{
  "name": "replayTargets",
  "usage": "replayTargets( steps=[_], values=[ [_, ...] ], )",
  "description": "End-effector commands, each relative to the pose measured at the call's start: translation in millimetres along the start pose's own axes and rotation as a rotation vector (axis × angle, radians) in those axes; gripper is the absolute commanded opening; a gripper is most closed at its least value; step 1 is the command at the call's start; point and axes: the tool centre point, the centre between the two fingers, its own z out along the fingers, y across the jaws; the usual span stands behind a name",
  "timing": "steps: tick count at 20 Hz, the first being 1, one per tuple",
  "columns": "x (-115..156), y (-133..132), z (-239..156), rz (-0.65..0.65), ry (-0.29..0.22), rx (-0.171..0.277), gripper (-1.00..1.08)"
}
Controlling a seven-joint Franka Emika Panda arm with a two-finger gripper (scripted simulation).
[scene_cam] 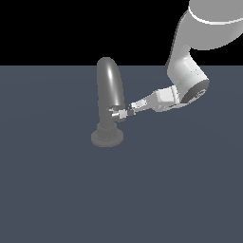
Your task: Turn on the faucet by rotating a designated handle.
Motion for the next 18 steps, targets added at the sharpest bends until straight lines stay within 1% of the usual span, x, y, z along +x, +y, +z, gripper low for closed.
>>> replayTargets(
  steps=[1, 11, 12, 13, 18],
  values=[
    [13, -4, 0, 0.008, -0.003, -0.001, -1.00],
    [72, -23, 1, 0.032, -0.012, -0.004, -1.00],
    [72, -23, 1, 0.032, -0.012, -0.004, -1.00],
    [26, -17, 0, -0.035, 0.009, -0.013, -1.00],
    [37, -28, 0, -0.023, 0.005, -0.011, -1.00]
  ],
)
